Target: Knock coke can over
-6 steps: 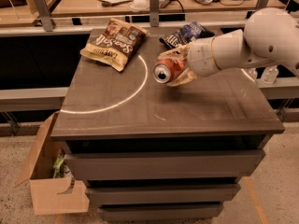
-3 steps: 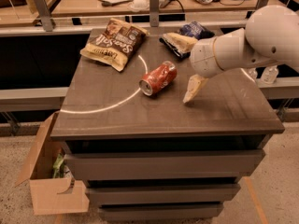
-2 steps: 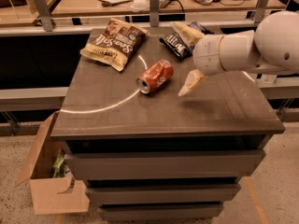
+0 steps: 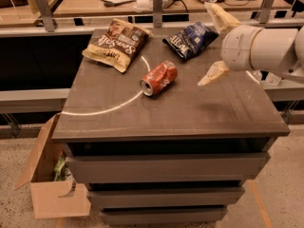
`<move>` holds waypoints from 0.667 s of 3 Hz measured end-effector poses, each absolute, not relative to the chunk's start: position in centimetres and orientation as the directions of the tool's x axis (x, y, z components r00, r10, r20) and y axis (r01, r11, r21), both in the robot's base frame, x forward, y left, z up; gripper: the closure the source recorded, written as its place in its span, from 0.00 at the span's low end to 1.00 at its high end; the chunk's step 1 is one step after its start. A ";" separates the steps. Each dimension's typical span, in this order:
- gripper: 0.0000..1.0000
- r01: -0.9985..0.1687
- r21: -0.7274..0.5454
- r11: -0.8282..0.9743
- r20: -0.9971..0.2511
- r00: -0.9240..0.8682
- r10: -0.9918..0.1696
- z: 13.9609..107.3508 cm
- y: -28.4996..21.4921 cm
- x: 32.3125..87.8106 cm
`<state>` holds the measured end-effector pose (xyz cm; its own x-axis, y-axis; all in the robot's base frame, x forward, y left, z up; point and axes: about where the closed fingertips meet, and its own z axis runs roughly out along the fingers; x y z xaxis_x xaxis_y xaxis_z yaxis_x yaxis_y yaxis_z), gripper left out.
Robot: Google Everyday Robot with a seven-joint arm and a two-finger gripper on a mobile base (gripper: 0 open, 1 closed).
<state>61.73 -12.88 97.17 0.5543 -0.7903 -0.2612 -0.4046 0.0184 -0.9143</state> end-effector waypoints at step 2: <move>0.00 -0.392 -0.920 0.020 -0.220 0.470 -0.855 97.4 -17.2 62.2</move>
Offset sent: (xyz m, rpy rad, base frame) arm 0.0037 -0.0332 0.0029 -0.0342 -0.0103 -0.0830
